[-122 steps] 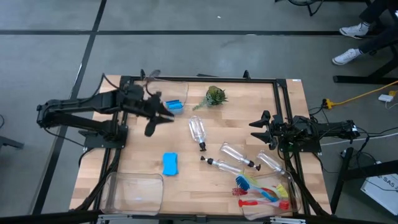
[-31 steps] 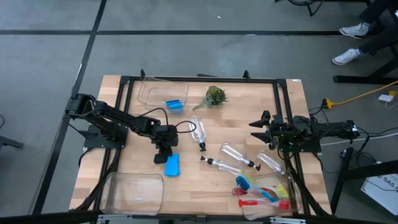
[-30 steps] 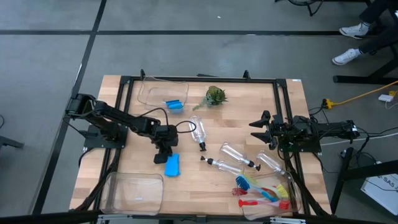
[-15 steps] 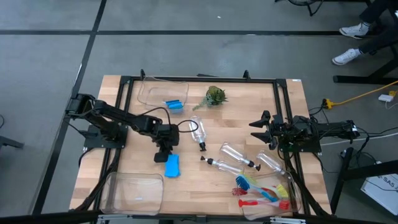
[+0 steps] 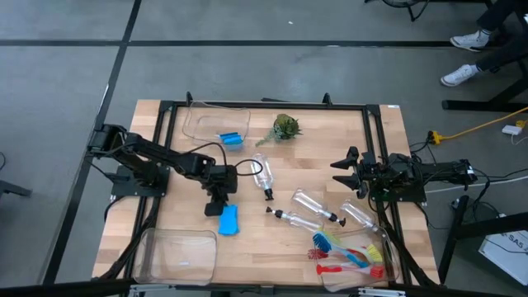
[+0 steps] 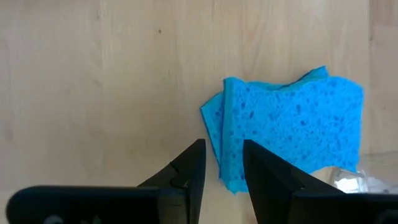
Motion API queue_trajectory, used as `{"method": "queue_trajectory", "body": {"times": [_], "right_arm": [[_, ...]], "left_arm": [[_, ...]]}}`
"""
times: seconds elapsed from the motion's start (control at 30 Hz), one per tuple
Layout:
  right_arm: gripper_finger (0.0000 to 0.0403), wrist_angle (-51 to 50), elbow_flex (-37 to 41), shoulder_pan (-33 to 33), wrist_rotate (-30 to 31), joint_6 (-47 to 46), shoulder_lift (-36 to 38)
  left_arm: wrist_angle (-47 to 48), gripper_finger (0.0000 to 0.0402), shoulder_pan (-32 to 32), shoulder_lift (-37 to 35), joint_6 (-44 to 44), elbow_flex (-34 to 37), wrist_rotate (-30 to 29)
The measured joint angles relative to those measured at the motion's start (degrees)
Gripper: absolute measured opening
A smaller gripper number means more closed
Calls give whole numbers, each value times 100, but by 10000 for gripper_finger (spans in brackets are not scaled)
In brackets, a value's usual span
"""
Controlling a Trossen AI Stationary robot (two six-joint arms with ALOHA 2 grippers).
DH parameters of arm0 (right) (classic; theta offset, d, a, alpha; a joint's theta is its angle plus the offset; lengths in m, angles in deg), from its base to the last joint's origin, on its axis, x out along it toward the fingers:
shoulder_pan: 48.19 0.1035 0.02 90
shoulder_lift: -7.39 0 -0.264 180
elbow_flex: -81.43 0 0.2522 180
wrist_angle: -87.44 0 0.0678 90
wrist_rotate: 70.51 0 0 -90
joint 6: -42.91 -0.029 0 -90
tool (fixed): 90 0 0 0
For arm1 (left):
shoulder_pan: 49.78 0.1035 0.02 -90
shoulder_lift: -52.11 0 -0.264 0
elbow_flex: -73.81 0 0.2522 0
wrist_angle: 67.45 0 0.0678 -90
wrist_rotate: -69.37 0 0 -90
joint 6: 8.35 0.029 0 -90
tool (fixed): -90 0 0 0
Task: Pick & Place Kitchen Sink Supplies
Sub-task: Put the blue sponge into the top transparent bin
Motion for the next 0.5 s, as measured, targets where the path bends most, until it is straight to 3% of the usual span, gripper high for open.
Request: {"method": "queue_trajectory", "body": {"times": [0.5], "right_arm": [[245, 1, 1, 1, 0, 0, 2]], "left_arm": [[-279, 97, 185, 467, 99, 2, 913]]}}
